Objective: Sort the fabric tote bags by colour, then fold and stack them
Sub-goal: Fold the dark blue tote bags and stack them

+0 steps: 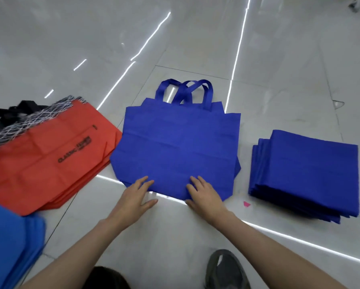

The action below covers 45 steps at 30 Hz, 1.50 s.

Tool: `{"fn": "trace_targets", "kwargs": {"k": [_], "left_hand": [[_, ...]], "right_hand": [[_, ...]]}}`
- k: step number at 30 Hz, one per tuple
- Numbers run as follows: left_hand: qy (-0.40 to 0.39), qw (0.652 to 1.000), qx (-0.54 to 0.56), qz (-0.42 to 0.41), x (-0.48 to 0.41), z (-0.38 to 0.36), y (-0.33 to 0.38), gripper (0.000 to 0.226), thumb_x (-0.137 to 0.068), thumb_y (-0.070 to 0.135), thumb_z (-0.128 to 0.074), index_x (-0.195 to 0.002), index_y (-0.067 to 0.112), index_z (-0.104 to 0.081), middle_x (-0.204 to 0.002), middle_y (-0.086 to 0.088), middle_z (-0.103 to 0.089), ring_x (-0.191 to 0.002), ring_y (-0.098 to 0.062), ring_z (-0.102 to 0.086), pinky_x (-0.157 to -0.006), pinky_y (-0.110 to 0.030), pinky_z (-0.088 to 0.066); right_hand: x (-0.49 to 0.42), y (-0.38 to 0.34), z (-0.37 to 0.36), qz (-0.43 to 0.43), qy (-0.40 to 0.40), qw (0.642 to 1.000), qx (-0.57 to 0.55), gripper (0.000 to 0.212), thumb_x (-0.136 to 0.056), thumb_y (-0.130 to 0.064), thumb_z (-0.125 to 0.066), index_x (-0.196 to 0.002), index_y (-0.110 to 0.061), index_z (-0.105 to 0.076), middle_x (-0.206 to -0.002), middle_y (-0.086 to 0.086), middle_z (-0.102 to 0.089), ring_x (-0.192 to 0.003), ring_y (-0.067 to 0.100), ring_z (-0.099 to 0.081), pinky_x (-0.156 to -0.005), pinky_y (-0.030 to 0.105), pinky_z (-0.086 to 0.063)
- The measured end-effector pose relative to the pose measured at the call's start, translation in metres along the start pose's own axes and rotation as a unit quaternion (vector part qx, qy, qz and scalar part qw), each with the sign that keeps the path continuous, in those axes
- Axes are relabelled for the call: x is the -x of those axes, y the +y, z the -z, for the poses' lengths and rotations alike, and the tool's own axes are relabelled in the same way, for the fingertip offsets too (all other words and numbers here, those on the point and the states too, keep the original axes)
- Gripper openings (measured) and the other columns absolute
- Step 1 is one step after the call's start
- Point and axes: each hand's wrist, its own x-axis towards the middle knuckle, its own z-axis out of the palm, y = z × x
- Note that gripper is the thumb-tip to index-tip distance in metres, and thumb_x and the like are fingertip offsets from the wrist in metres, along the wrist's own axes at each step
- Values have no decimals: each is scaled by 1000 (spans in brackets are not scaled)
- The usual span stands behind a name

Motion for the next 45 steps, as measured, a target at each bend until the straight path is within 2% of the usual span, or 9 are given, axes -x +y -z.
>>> {"fn": "trace_targets", "kwargs": {"k": [4,9,15,23,29,31,33,39,45], "left_hand": [[1,998,-57,-11,6,-1,-16,78,-83,44,-65,-147,19,-27,-155,-3,-18,-140,-22,-25,-114,-32,-19],[123,981,-140,-47,6,17,-30,60,-59,15,-87,-115,13,-65,-117,-7,-65,-108,-32,-62,-93,-55,-41],[229,973,-1,26,27,55,-22,13,-87,14,-63,-98,14,-69,-94,-1,-72,-86,-25,-66,-66,-34,-44],[191,961,190,70,41,94,-43,25,-67,34,-83,-80,36,-63,-85,17,-67,-83,-6,-62,-76,-29,-48],[188,956,222,24,43,101,-65,41,-77,-2,-70,-86,37,-63,-111,13,-64,-106,-8,-58,-88,-14,-40],[188,948,251,52,44,102,-60,10,-81,22,-69,-86,23,-61,-95,0,-68,-90,-16,-60,-76,-27,-44],[184,943,270,62,45,100,-57,33,-79,47,-61,-89,16,-58,-81,-5,-65,-77,-18,-57,-71,-35,-44],[191,915,332,128,39,86,-44,14,-90,28,-61,-91,14,-58,-86,-6,-69,-82,-24,-64,-73,-43,-51],[246,904,280,210,7,74,-32,38,-91,35,-58,-66,12,-39,-60,-2,-45,-62,-25,-44,-55,-36,-30]], "right_hand": [[5,-3,8,0,8,999,43,29,-97,-9,-41,-126,-5,-43,-149,18,-32,-135,40,-32,-104,49,-36],[29,3,41,33,-2,999,-10,14,-100,-17,-31,-108,-10,-39,-105,11,-54,-89,34,-51,-79,42,-44],[56,8,59,57,-27,997,40,69,-87,-66,-36,-137,-17,-36,-127,1,-54,-113,24,-53,-90,32,-41],[61,39,81,-66,190,927,-315,16,-94,-10,-55,-79,-14,-60,-64,-9,-57,-60,6,-49,-59,24,-38],[52,51,114,-52,114,903,-411,18,-96,-13,-52,-95,-12,-69,-87,-3,-70,-84,11,-62,-77,26,-48],[56,52,122,-68,95,898,-425,19,-95,-20,-56,-94,-6,-69,-84,4,-68,-80,14,-60,-74,29,-47],[61,51,128,-87,101,887,-443,25,-92,-28,-58,-97,-6,-69,-87,8,-70,-81,17,-63,-75,32,-50],[67,45,130,-146,158,857,-469,26,-88,-39,-61,-95,-15,-66,-94,1,-69,-87,20,-63,-67,26,-47],[42,38,111,-155,414,890,-110,53,-92,-34,-56,-134,-7,-39,-132,11,-48,-116,27,-48,-94,42,-41]]}}
